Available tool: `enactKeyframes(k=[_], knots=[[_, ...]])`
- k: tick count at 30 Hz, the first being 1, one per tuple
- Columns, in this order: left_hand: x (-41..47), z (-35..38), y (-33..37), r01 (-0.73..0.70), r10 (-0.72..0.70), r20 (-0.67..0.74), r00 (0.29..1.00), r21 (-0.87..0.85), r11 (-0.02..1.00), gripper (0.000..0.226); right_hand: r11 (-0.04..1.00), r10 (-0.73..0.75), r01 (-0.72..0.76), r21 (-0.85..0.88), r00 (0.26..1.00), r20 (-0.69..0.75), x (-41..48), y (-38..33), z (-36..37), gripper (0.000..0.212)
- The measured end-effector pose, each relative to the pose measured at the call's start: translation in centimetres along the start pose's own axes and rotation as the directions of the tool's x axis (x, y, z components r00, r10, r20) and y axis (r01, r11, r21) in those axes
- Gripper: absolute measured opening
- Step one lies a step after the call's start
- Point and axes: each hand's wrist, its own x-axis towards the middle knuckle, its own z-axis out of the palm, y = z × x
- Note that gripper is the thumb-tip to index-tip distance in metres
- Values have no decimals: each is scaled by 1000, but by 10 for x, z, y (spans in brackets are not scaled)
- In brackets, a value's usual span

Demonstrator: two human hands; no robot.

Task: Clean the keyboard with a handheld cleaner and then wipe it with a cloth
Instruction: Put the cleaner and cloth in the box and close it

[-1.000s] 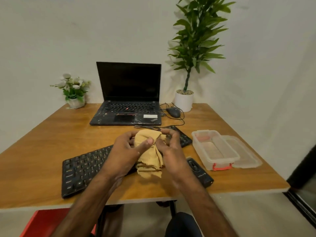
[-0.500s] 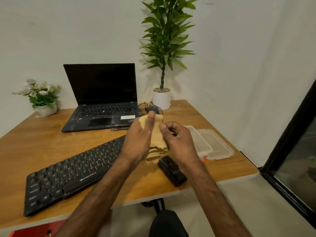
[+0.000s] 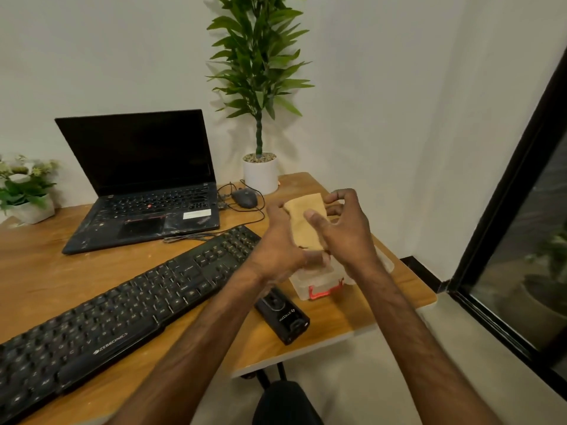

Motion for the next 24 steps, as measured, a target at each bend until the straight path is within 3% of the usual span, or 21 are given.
enactKeyframes(k=[3,6,9,12,16,19,22,24], knots=[[4,5,-18,-82,92,-8,996,393,916,121,987,-68,64,-148,997,-25,15,11,0,23],[1,-1,-29,-104,174,-46,984,641,761,104,958,-37,64,-279,994,102,18,19,7,21],[-6,-9,-39,-95,180,-39,983,729,677,66,907,15,57,-418,986,167,18,28,15,22],[-12,-10,-49,-58,59,30,998,826,560,55,890,77,33,-455,972,221,19,30,21,22],[-15,-12,-56,-59,31,51,998,880,471,58,747,164,55,-663,950,265,16,30,31,42],[-13,-11,-55,-66,35,56,998,891,449,63,540,30,212,-814,962,271,10,28,36,62],[-13,-11,-54,-72,32,64,997,896,439,68,402,-98,329,-854,943,317,6,23,39,48],[-14,-13,-55,-87,59,67,996,880,467,69,456,-6,303,-837,941,337,5,21,39,29]])
